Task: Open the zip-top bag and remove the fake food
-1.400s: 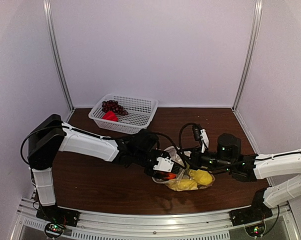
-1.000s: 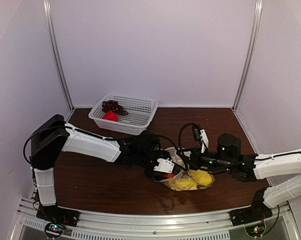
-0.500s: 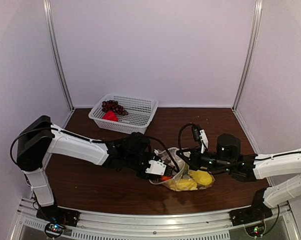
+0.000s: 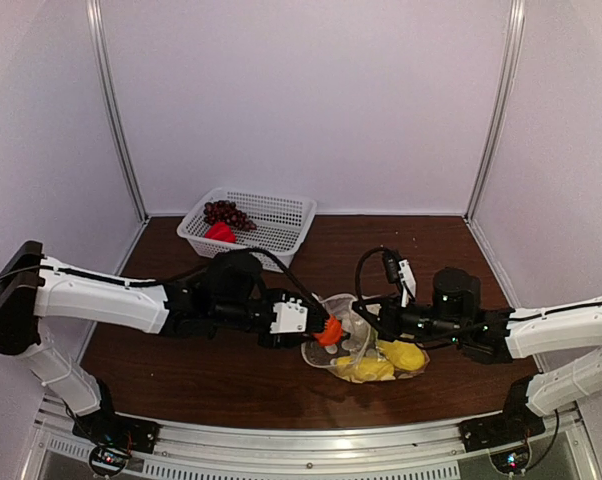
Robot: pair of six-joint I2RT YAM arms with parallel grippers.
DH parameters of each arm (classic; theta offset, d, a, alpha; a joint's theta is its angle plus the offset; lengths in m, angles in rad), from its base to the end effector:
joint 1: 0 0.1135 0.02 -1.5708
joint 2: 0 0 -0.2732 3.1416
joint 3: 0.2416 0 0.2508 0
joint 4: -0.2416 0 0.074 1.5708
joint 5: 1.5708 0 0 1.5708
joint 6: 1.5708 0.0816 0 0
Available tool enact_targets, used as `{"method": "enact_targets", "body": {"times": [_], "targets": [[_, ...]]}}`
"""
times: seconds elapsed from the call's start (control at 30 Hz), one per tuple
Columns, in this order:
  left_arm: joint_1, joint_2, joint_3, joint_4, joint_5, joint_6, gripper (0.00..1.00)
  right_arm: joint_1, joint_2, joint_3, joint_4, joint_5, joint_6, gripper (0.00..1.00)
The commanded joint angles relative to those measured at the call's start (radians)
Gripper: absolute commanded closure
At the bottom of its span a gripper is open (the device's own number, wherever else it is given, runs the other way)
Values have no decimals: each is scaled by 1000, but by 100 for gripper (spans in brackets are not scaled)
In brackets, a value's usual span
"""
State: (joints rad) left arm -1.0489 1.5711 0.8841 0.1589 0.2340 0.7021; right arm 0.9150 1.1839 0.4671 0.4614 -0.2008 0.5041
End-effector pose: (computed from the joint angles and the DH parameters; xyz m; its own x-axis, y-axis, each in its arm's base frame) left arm 0.1725 -0.3379 0.2014 0.4173 0.5345 -0.7349 0.8823 -0.0444 0.4686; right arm 0.1633 0.2389 0.2129 -0.5669 0.0394 -0.8229 -0.7087 0.4860 0.5115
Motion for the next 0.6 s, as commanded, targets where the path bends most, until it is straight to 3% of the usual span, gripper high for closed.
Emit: {"method": "enact_targets", "body": {"times": [0.0, 0.1, 0.27, 0.57], "targets": [[83, -94, -22, 131, 68, -156, 69, 5, 5, 5, 18, 3, 4, 100], [169, -143, -28, 152, 84, -228, 69, 5, 2, 2, 25, 4, 7, 100], [270, -156, 3, 212, -28, -311, 70, 5, 6, 2, 38, 1, 8, 100], [430, 50, 254, 111, -278, -504, 75, 4, -9, -5, 21, 6, -2, 100]]}}
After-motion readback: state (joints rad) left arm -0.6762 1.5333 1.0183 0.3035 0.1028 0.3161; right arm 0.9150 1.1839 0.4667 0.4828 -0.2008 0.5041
